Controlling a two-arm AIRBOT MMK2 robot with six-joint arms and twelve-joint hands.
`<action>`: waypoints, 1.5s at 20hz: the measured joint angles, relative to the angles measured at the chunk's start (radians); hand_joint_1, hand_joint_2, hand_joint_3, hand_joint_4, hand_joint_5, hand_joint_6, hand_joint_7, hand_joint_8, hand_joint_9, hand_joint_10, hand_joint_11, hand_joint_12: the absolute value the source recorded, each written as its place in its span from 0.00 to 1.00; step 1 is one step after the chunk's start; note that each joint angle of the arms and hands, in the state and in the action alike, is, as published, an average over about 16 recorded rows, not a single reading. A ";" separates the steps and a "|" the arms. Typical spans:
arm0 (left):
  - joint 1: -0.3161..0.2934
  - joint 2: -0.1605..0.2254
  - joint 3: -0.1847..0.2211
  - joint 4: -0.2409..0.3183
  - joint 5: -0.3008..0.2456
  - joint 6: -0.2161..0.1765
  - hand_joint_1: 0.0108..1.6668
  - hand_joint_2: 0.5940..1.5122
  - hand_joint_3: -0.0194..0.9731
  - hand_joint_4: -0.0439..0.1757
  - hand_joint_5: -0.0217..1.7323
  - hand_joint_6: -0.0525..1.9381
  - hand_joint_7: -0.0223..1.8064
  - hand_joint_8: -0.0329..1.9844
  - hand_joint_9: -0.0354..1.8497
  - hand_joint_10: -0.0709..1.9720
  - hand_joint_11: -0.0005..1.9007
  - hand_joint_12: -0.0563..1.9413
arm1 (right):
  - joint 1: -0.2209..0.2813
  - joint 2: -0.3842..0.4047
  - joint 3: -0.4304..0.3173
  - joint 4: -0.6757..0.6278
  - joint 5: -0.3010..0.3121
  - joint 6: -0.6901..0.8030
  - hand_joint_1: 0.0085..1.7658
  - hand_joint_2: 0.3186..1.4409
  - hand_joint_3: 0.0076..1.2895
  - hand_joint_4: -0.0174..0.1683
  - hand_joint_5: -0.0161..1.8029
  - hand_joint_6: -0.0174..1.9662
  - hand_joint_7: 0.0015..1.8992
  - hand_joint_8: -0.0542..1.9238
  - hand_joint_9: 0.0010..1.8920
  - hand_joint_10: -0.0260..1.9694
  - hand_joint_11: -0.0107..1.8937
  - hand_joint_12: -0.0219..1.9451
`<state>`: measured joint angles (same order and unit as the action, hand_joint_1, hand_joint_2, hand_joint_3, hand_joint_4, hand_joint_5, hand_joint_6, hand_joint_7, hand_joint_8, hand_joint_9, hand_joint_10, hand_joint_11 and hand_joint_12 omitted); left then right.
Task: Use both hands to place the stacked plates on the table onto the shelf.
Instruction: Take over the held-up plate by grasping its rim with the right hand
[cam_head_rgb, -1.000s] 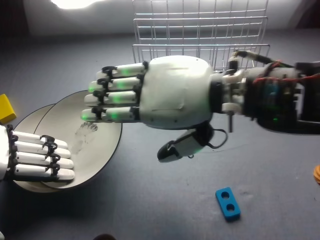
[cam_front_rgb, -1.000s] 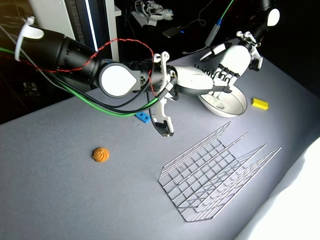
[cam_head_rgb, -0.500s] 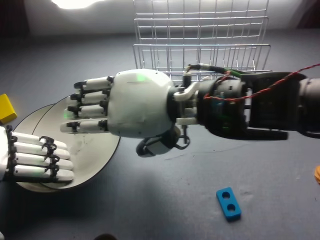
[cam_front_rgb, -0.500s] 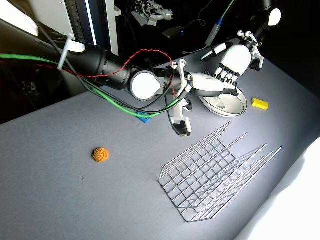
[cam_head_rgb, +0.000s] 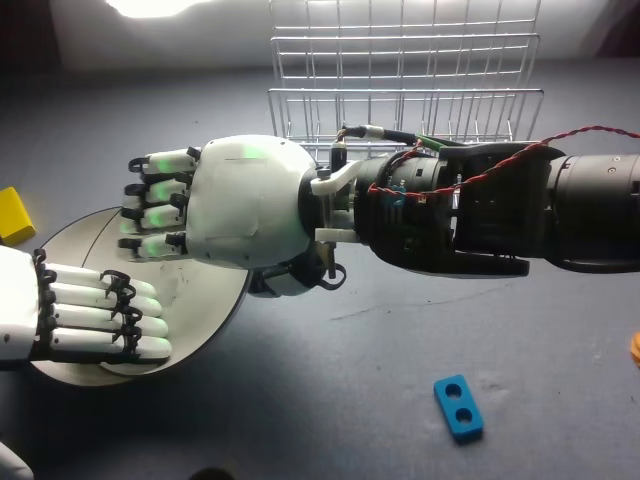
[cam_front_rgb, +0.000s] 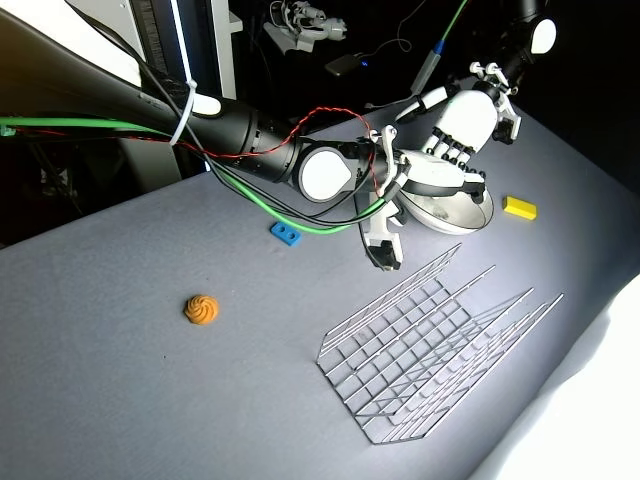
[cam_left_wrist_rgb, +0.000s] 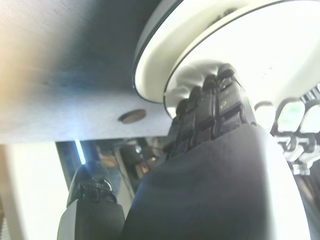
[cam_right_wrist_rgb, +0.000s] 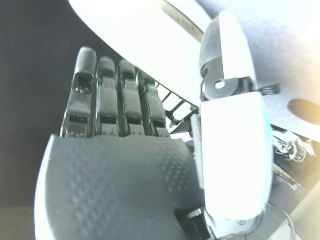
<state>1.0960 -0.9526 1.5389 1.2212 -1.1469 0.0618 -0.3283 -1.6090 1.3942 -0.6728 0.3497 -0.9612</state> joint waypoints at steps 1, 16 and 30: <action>-0.001 0.000 -0.002 -0.001 0.001 -0.001 0.00 0.53 0.04 0.17 0.01 0.01 0.01 0.01 0.01 0.04 0.01 0.03 | 0.000 -0.005 0.004 0.005 -0.001 0.000 0.60 0.63 0.02 0.10 0.16 0.02 0.15 0.03 0.14 0.02 0.01 0.47; -0.010 0.004 -0.006 -0.007 -0.007 -0.012 0.00 0.53 0.04 0.17 0.01 0.02 0.01 0.02 0.02 0.03 0.01 0.03 | -0.017 -0.034 0.019 0.058 0.035 -0.012 0.60 0.63 0.01 0.10 0.38 0.21 0.41 0.19 0.48 0.04 0.30 0.58; -0.069 0.098 -0.029 -0.017 -0.016 -0.052 0.00 0.53 0.04 0.19 0.02 0.03 0.02 0.03 0.03 0.04 0.01 0.03 | -0.008 -0.018 -0.013 0.074 0.053 0.010 0.60 0.61 0.01 0.11 0.45 0.35 0.50 0.43 0.64 0.04 0.42 0.56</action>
<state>1.0270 -0.8547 1.5101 1.2041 -1.1633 0.0097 -0.3360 -1.6266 1.3808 -0.5993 0.4029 -0.9508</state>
